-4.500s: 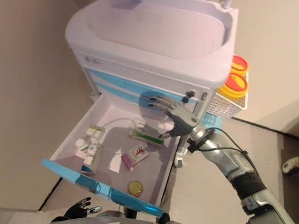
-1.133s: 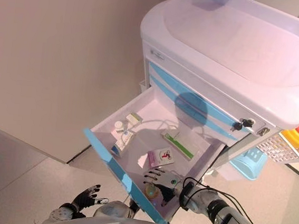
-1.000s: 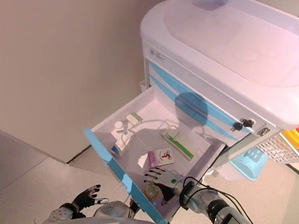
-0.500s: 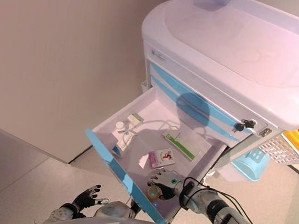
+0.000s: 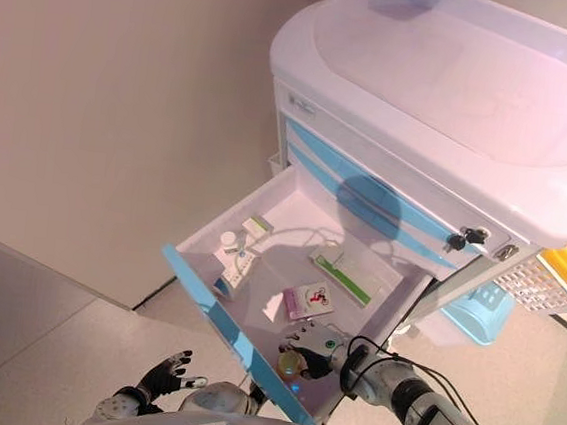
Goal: Open the drawer and pick up the medicine
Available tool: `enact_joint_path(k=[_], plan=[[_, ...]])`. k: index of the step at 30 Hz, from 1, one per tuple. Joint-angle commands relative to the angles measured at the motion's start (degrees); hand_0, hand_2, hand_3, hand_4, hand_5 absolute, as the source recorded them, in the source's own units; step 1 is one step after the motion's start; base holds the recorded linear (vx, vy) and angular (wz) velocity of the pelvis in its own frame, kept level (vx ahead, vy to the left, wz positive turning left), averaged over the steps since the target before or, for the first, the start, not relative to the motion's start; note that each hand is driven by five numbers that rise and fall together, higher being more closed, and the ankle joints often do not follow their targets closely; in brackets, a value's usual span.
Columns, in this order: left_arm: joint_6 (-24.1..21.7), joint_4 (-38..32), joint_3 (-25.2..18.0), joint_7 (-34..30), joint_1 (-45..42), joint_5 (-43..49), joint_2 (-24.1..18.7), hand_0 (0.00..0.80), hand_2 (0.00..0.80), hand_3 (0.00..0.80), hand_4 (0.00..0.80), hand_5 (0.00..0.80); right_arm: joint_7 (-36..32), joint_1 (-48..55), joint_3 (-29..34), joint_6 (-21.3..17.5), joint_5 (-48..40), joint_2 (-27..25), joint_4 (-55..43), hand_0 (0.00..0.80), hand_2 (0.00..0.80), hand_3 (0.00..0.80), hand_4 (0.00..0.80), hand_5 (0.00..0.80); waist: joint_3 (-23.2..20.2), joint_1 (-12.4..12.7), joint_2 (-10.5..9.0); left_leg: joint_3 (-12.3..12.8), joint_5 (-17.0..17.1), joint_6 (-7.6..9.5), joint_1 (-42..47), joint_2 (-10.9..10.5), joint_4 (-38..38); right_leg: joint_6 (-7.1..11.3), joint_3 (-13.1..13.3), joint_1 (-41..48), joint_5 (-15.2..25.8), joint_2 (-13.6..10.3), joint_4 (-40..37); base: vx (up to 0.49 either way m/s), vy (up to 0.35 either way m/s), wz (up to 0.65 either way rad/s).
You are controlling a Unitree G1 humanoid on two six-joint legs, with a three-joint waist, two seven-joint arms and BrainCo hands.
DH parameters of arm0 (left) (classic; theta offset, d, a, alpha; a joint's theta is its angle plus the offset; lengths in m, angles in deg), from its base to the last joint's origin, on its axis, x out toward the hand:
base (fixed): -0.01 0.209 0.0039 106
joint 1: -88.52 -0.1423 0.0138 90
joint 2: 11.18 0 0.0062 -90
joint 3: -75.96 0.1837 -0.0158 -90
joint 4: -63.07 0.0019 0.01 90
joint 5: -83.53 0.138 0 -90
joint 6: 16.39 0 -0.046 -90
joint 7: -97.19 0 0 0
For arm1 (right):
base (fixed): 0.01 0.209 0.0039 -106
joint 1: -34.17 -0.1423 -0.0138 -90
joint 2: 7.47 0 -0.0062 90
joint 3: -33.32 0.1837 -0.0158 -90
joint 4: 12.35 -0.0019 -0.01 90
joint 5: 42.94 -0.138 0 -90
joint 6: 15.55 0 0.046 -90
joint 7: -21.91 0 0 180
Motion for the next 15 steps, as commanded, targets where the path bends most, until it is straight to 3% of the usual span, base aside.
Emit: enact_joint_path(k=[1,9,13,15], plan=[[-1.50,3.33,3.12,-0.68,-0.05,1.63,1.87,0.000,0.000,0.000,0.000,0.000,1.15,0.77,-0.24,-1.03,-1.13,0.99,-1.62,0.800,0.800,0.800,0.800,0.800,0.25,1.36,-1.12,0.30,-2.65,-0.36,-1.01,-2.39,-0.31,4.25,1.83,-2.62,1.46,-3.96,5.36,0.000,0.000,0.00],[-1.21,3.36,2.79,-0.78,-0.12,0.91,1.86,0.000,0.000,0.000,0.000,0.000,1.59,-0.01,1.50,-0.98,-6.52,-0.18,-4.36,0.800,0.800,0.800,0.800,0.800,0.32,0.58,-1.35,0.71,-2.69,-0.34,-0.54,-2.08,-0.32,4.22,2.28,-2.47,1.77,-3.92,5.43,0.000,0.000,0.00],[-0.56,2.31,1.85,-0.95,-0.55,0.02,1.08,0.000,0.000,0.000,0.000,0.000,-6.57,-2.07,2.81,0.11,-16.12,-4.46,-16.76,0.800,0.800,0.800,0.800,0.800,0.58,-0.68,-1.76,1.64,-2.50,-0.32,-0.57,-1.62,-0.38,4.41,3.01,-2.85,2.38,-3.79,5.34,-0.004,0.002,-0.01],[0.30,1.73,1.07,-1.17,-0.64,-0.99,0.28,0.000,0.000,0.000,0.000,0.000,-13.18,-3.21,4.50,0.89,-24.70,-9.38,-27.04,0.800,0.800,0.800,0.800,0.800,0.78,-1.76,-2.22,2.63,-2.59,-0.35,-0.29,-1.22,-0.49,4.48,3.83,-3.02,2.69,-3.61,5.26,-0.015,0.008,-0.09]])
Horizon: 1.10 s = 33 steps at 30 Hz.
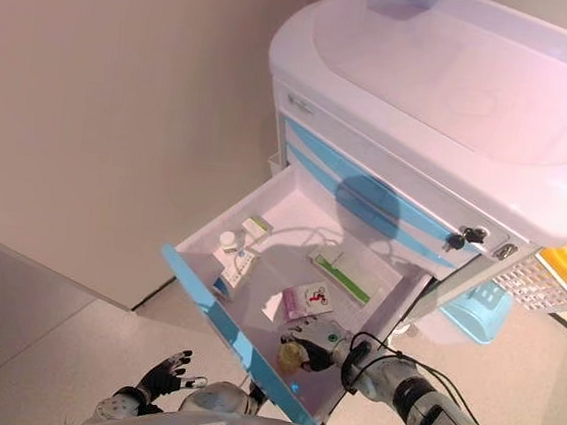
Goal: Open the drawer and pick up the medicine
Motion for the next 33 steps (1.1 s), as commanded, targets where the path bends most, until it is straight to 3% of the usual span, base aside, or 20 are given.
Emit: enact_joint_path(k=[1,3,7,12,14,16,21,25,33], plan=[[0.63,1.93,1.18,-1.11,-0.51,-1.37,0.46,0.000,0.000,0.000,0.000,0.000,-8.56,-3.13,3.97,0.19,-16.61,-5.62,-16.45,0.800,0.800,0.800,0.800,0.800,0.37,-1.43,-1.73,2.26,-2.65,-0.37,-0.40,-1.21,-0.41,4.54,3.73,-2.93,2.82,-3.56,5.00,-0.009,0.010,-0.16],[1.76,1.31,0.38,-1.14,-0.63,-2.37,0.00,0.000,0.000,0.000,0.000,0.000,-14.26,-3.04,8.28,1.34,-25.21,-10.22,-26.46,0.800,0.800,0.800,0.800,0.800,0.38,-2.76,-2.12,3.46,-2.81,-0.36,-0.04,-0.83,-0.53,4.66,4.80,-3.06,3.14,-3.35,4.83,0.001,0.016,-0.29],[2.94,1.19,-0.72,-0.90,-0.48,-4.00,0.10,0.000,0.000,0.000,0.000,0.000,-21.90,-2.96,19.71,2.95,-39.78,-14.10,-38.55,0.800,0.800,0.800,0.800,0.800,-0.04,-5.10,-2.39,5.50,-3.28,-0.12,0.65,-0.21,-0.70,4.76,6.72,-3.21,3.36,-3.02,4.57,0.017,0.038,-0.30],[4.30,1.25,-1.01,-0.85,0.43,-5.16,0.26,0.000,0.000,0.000,0.000,0.000,-27.65,-5.37,32.76,10.53,-63.10,-12.30,-45.07,0.800,0.800,0.800,0.800,0.800,-0.43,-6.82,-2.52,7.24,-4.15,0.18,1.62,0.14,-0.70,4.50,8.79,-3.09,3.18,-2.65,4.51,0.032,0.035,-0.23],[5.48,0.95,-1.00,-1.42,1.07,-5.30,-0.12,0.000,0.000,0.000,0.000,0.000,-26.62,-9.01,36.53,13.05,-70.86,-10.27,-44.75,0.800,0.800,0.800,0.800,0.800,-0.62,-7.14,-2.49,7.77,-4.63,0.25,2.18,0.19,-0.70,4.22,9.48,-2.76,2.99,-2.53,4.38,0.049,0.029,-0.20],[6.55,0.65,-0.50,-1.69,1.68,-5.43,-0.44,0.000,0.000,0.000,0.000,0.000,-23.96,-12.83,38.51,14.02,-73.22,-9.25,-43.83,0.800,0.800,0.800,0.800,0.800,-0.75,-7.08,-2.44,8.10,-4.89,0.28,2.59,0.28,-0.70,4.05,9.76,-2.51,2.87,-2.51,4.36,0.051,0.028,-0.10],[8.09,0.48,0.70,-2.81,2.23,-6.04,-1.60,0.000,0.000,0.000,0.000,0.000,-18.02,-22.19,41.28,16.56,-78.54,-11.84,-38.54,0.800,0.800,0.800,0.800,0.800,-1.38,-6.55,-2.29,8.56,-5.26,0.23,3.39,0.31,-0.70,3.85,9.96,-1.75,2.68,-2.56,4.04,0.050,0.033,-0.05],[9.62,0.53,1.99,-4.02,3.06,-6.81,-3.10,0.000,0.000,0.000,0.000,0.000,-14.24,-31.32,40.30,20.02,-79.37,-17.87,-29.20,0.800,0.800,0.800,0.800,0.800,-2.21,-5.73,-2.49,8.53,-5.43,-0.01,3.78,0.26,-0.70,3.71,9.68,-1.10,2.48,-2.58,3.70,0.055,0.021,0.03],[12.08,0.03,4.65,-4.79,4.36,-8.22,-4.95,0.000,0.000,0.000,0.000,0.000,-10.24,-47.94,31.00,22.83,-81.89,-26.78,-5.33,0.800,0.800,0.800,0.800,0.800,-2.80,-3.78,-3.22,7.19,-5.49,-0.35,4.23,-0.13,-0.70,3.51,8.68,-0.01,2.11,-2.55,3.43,0.049,0.009,0.07]])
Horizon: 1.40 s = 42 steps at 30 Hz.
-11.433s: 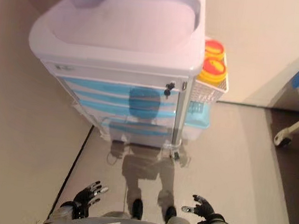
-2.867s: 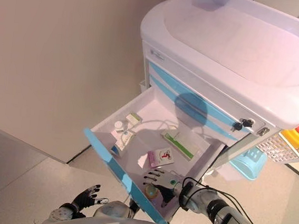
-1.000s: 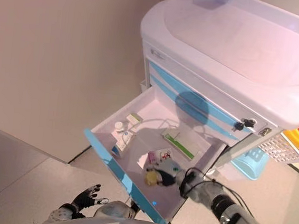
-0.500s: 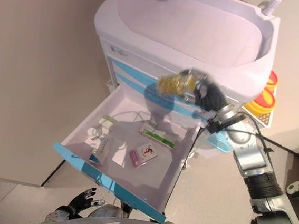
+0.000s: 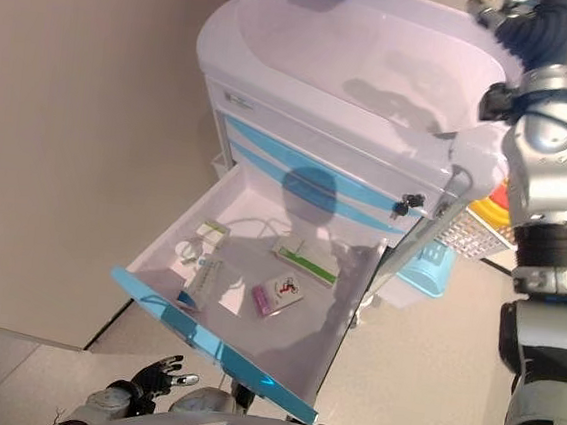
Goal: Open the drawer and pick up the medicine
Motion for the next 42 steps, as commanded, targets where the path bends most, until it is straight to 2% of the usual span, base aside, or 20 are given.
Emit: enact_joint_path(k=[1,7,13,20,22,26,42], plan=[[0.74,1.42,3.92,-0.90,1.41,-2.10,-2.51,0.000,0.000,0.000,0.000,0.000,2.28,-8.16,-6.60,0.35,-2.39,-4.69,4.50,0.800,0.800,0.800,0.800,0.800,-4.42,2.26,-1.55,0.61,-5.18,-1.11,0.55,-0.77,0.04,3.06,2.34,-1.28,0.50,-2.34,3.25,0.060,0.014,0.07],[1.54,0.69,4.73,-0.69,1.32,-2.92,-3.12,0.000,0.000,0.000,0.000,0.000,-2.63,-15.61,-14.82,6.42,1.88,-7.77,15.06,0.800,0.800,0.800,0.800,0.800,-4.24,3.50,-2.00,-0.48,-4.90,-1.17,0.22,-1.04,0.04,2.99,1.61,-1.21,0.55,-2.38,3.05,0.031,0.011,0.12],[1.82,-0.06,4.02,-0.84,0.82,-2.95,-4.16,0.000,0.000,0.000,0.000,0.000,-17.17,-20.40,-22.31,13.21,6.77,-10.55,22.93,0.800,0.800,0.800,0.800,0.800,-3.64,4.60,-2.72,-1.18,-4.51,-1.17,-0.38,-1.08,0.04,2.94,0.89,-1.40,0.52,-2.46,3.16,0.026,0.000,0.05],[1.54,-0.92,2.89,-0.98,-0.03,-2.56,-5.34,0.000,0.000,0.000,0.000,0.000,-31.00,-22.19,-28.02,16.19,10.91,-11.50,25.36,0.800,0.800,0.800,0.800,0.800,-2.66,5.23,-3.69,-1.78,-4.00,-1.11,-1.20,-1.18,0.04,2.92,0.33,-1.91,0.86,-2.38,3.12,0.015,-0.012,0.05],[1.27,-1.25,2.56,-0.93,-0.35,-2.37,-5.55,0.000,0.000,0.000,0.000,0.000,-34.75,-21.95,-29.02,16.57,12.26,-11.29,25.13,0.800,0.800,0.800,0.800,0.800,-2.38,5.38,-3.90,-1.82,-3.85,-1.10,-1.39,-1.19,0.04,2.93,0.24,-2.04,0.96,-2.38,3.10,0.005,-0.007,0.02],[0.91,-1.82,2.28,-1.00,-0.64,-2.41,-6.01,0.000,0.000,0.000,0.000,0.000,-37.37,-21.64,-30.96,15.45,13.90,-11.48,25.42,0.800,0.800,0.800,0.800,0.800,-1.97,5.59,-4.13,-1.94,-3.64,-1.02,-1.63,-1.26,0.04,3.02,0.12,-2.20,1.10,-2.42,3.22,0.000,0.000,0.00],[1.23,-3.08,2.61,-1.52,-0.21,-2.64,-7.09,0.000,0.000,0.000,0.000,0.000,-37.72,-25.53,-34.56,13.83,20.31,-10.61,24.80,0.800,0.800,0.800,0.800,0.800,-0.94,5.82,-4.40,-2.45,-3.24,-0.88,-2.26,-1.53,0.04,3.32,0.75,-3.11,1.31,-2.31,3.71,0.008,0.002,0.00]])
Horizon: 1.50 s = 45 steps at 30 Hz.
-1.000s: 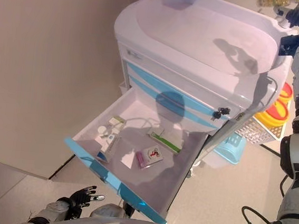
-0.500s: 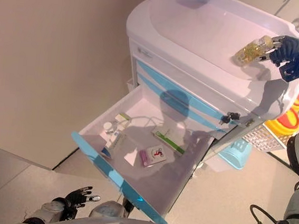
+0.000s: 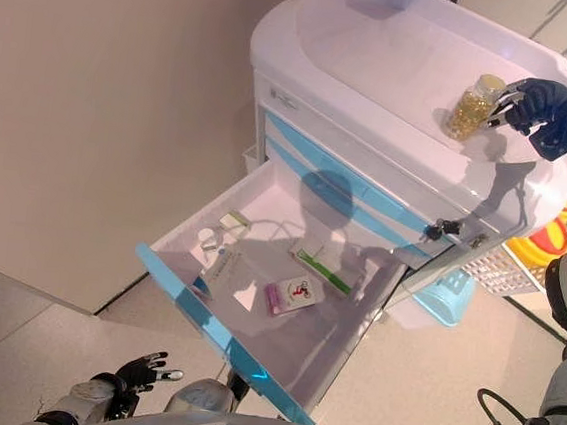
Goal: Open the drawer and pick up the medicine
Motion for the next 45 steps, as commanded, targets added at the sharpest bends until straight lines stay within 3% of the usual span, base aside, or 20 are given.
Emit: enact_joint_path(k=[1,8,9,10,19,27,32,35,39,41,45], plan=[[-0.92,-2.05,1.29,-0.82,-0.61,-1.02,-2.92,0.000,0.000,0.000,0.000,0.000,0.17,-9.16,-6.41,-2.82,1.90,-3.48,-2.80,0.800,0.800,0.800,0.800,0.800,-0.90,0.75,-1.75,0.67,-3.60,-0.86,-0.79,-1.19,0.03,3.41,2.48,-3.59,1.26,-2.70,5.30,0.000,0.000,0.00],[-0.70,-3.10,0.99,-1.04,-0.98,-0.88,-3.33,0.000,0.000,0.000,0.000,0.000,-1.30,-9.54,-7.81,-1.81,4.88,-3.56,-3.13,0.800,0.800,0.800,0.800,0.800,-0.48,1.07,-1.92,0.44,-3.49,-0.87,-0.99,-1.13,0.03,3.53,2.36,-3.80,1.37,-2.84,5.47,-0.002,0.000,0.04],[-0.82,-3.15,1.00,-1.05,-0.96,-0.88,-3.45,0.000,0.000,0.000,0.000,0.000,-1.28,-9.79,-8.13,-1.28,5.16,-3.54,-2.66,0.511,0.511,0.511,0.511,0.511,-0.36,1.18,-1.97,0.40,-3.46,-0.84,-1.05,-1.11,0.03,3.52,2.31,-3.82,1.39,-2.83,5.47,-0.009,-0.005,0.05],[-0.97,-3.11,1.03,-1.11,-0.97,-1.03,-3.60,0.000,0.000,0.000,0.000,0.000,-1.06,-10.01,-8.40,-1.39,5.45,-3.59,-2.22,0.000,0.000,0.000,0.000,0.000,-0.28,1.22,-1.98,0.38,-3.43,-0.83,-1.08,-1.10,0.03,3.52,2.29,-3.84,1.41,-2.80,5.48,-0.014,-0.004,0.04],[-1.94,-2.51,0.62,-1.68,-1.38,-1.10,-4.26,0.000,0.000,0.000,0.000,0.000,0.50,-13.00,-10.26,0.49,8.28,-4.86,-0.43,0.000,0.000,0.000,0.000,0.000,-0.44,0.89,-2.12,1.01,-3.47,-0.88,-1.07,-0.89,0.03,3.74,2.68,-4.01,1.61,-2.76,5.41,0.000,0.000,0.00],[-3.29,-1.70,0.31,-2.27,-1.98,-0.47,-4.96,0.000,0.000,0.000,0.000,0.000,-0.84,-16.85,-16.78,-2.14,18.37,-9.29,2.08,0.000,0.000,0.000,0.000,0.000,-1.38,-0.52,-2.52,2.61,-3.99,-0.55,-0.30,-0.58,0.03,4.12,3.88,-4.26,1.47,-2.88,6.28,-0.027,-0.010,-0.03],[-3.66,-1.16,0.38,-2.77,-1.98,0.47,-5.33,0.000,0.000,0.000,0.000,0.000,-0.50,-18.59,-18.52,-1.36,16.83,-11.68,2.57,0.000,0.000,0.000,0.000,0.000,-2.18,-2.06,-2.51,4.46,-4.72,-0.27,0.71,-0.19,0.03,4.42,5.16,-4.36,1.52,-2.97,6.73,-0.037,-0.017,-0.14],[-3.54,-0.86,0.47,-2.94,-1.80,0.97,-5.39,0.000,0.000,0.000,0.000,0.000,2.48,-18.79,-17.56,-1.35,9.36,-13.74,1.11,0.000,0.000,0.000,0.000,0.000,-2.53,-3.59,-2.28,5.79,-5.28,-0.12,1.37,0.06,0.03,4.61,6.60,-4.58,1.66,-2.83,6.85,-0.052,-0.008,-0.18],[-4.05,-0.33,0.41,-2.99,-1.64,1.02,-5.02,0.000,0.000,0.000,0.000,0.000,12.80,-15.07,-10.60,-1.97,-3.76,-16.44,-4.33,0.000,0.000,0.000,0.000,0.000,-2.79,-5.88,-1.62,7.47,-5.98,-0.01,2.11,0.44,0.03,4.82,8.82,-5.03,1.75,-2.57,7.03,-0.052,0.015,-0.33],[-3.88,-0.67,0.34,-2.96,-1.53,0.92,-4.69,0.000,0.000,0.000,0.000,0.000,19.59,-10.17,-3.91,-2.85,-12.51,-17.78,-8.61,0.000,0.000,0.000,0.000,0.000,-2.90,-7.13,-1.14,8.43,-6.43,0.01,2.35,0.65,0.16,5.00,10.02,-5.38,1.73,-2.45,7.18,-0.054,0.022,-0.36],[-3.02,-1.52,-0.42,-3.16,-1.16,1.06,-3.08,0.000,0.000,0.000,0.000,0.000,26.17,14.00,20.07,-7.58,-18.03,-18.06,-17.00,0.000,0.000,0.000,0.000,0.000,-2.51,-10.58,0.74,10.44,-7.52,0.21,2.85,1.01,0.72,5.15,12.55,-6.17,1.36,-2.19,7.91,-0.059,0.026,-0.40]])
